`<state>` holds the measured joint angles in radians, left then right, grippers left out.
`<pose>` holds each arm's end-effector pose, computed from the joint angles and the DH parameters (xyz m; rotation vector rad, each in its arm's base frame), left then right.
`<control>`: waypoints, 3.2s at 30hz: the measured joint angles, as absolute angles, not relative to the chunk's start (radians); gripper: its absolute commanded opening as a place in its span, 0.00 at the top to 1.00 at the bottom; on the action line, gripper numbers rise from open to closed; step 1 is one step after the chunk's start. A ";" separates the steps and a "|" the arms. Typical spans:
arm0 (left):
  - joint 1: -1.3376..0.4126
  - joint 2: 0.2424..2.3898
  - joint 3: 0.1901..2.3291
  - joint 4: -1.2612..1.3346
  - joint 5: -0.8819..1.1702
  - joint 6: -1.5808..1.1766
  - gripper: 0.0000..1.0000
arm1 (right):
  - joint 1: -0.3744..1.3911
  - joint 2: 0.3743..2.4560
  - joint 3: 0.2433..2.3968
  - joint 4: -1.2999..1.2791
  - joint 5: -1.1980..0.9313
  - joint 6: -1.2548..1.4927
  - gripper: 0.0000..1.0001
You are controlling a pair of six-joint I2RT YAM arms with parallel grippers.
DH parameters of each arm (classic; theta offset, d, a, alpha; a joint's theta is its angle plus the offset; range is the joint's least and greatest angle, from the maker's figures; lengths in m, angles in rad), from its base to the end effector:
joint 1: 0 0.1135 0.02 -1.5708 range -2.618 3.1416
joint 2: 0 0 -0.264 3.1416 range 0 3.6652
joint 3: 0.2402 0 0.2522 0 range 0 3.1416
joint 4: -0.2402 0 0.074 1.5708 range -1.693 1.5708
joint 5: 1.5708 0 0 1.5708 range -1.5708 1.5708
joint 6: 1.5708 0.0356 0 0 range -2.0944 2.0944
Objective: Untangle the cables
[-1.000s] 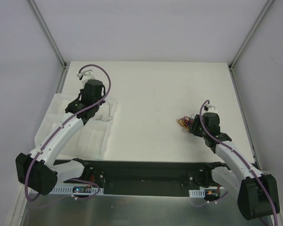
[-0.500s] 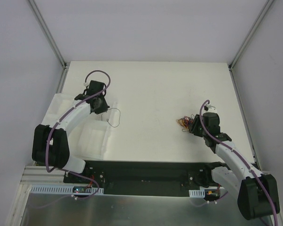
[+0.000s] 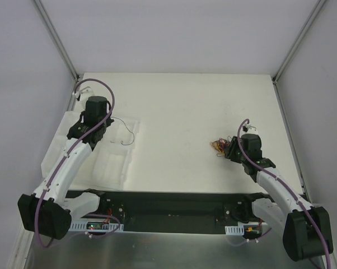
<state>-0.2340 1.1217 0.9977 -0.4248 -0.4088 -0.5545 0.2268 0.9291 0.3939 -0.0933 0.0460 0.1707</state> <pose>0.2434 -0.0435 0.3249 -0.5641 1.9920 -0.0493 0.1874 0.0416 0.1872 -0.0360 2.2035 0.1719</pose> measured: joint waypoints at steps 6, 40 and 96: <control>-0.234 1.034 0.950 -0.342 -0.509 -0.443 1.00 | 0.227 0.931 0.394 -0.093 0.044 0.171 0.57; -0.397 1.271 0.978 -0.337 -0.862 -0.223 1.00 | 0.227 0.933 0.394 -0.093 0.044 0.171 0.57; -0.268 1.485 1.058 -0.437 -0.319 -0.326 1.00 | 0.227 0.921 0.389 -0.088 0.040 0.171 0.56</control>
<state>-0.2680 1.4845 1.0580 -0.4366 -0.3191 -0.3264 0.2268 0.9207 0.3885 -0.0883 0.0402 0.1707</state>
